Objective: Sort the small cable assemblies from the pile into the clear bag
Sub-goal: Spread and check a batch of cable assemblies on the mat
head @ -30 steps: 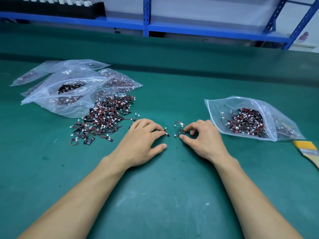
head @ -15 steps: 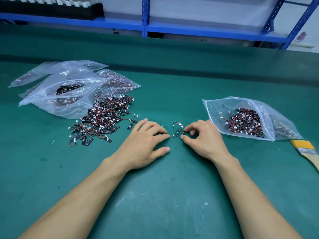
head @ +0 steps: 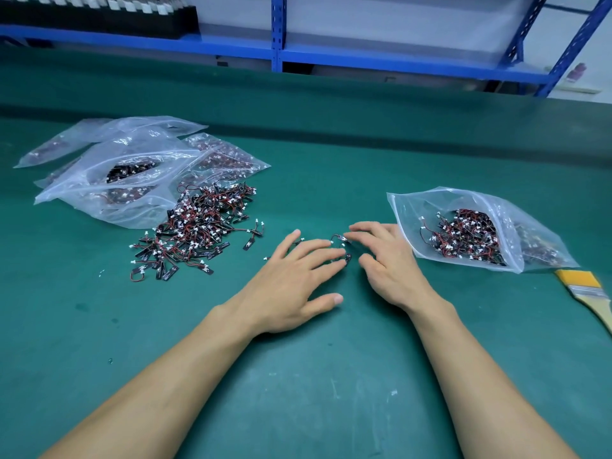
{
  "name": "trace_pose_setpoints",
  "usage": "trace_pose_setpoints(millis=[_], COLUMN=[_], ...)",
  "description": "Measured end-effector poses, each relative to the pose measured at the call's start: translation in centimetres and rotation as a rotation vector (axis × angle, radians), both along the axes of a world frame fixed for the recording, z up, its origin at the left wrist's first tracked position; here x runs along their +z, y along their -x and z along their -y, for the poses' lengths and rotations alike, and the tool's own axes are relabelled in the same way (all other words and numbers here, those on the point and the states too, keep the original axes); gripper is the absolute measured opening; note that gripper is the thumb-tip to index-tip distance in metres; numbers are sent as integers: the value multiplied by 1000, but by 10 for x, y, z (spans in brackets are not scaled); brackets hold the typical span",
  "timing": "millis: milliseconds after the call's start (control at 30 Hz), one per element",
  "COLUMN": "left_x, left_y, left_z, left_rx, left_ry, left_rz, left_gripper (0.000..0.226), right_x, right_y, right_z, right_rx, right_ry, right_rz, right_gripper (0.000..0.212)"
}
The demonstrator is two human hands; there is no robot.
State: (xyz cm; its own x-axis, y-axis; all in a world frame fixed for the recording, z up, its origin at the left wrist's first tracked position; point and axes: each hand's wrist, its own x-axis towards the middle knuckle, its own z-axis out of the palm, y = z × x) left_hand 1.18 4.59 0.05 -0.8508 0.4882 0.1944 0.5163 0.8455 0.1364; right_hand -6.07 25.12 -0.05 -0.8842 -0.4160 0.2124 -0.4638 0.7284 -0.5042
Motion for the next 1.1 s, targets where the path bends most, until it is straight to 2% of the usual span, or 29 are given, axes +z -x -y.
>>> trace_pose_setpoints(millis=[167,267,400,700,967,1100], left_x=[-3,-4,-6,-7,-7,-7], left_y=[0,0,1,1,1,2], left_z=[3,6,6,10,9,7], left_rx=[17,39,52,101,130,121], left_ry=[30,39,57,55,23,-4], left_rz=[39,54,40,9,9,7], left_gripper=[73,76,78,82,83,82], right_x=[-4,-2,1,3,1,3], right_y=[2,2,3,1,3,0], right_z=[1,-1,-5,-9,-11,-10], right_rx=[8,-27,-103,-160,-159,-152], right_ry=[-132,-90,-61,-65,-84,-44], right_rz=[12,13,35,-14,-11,67], right_gripper=[64,59,40,21,19,16])
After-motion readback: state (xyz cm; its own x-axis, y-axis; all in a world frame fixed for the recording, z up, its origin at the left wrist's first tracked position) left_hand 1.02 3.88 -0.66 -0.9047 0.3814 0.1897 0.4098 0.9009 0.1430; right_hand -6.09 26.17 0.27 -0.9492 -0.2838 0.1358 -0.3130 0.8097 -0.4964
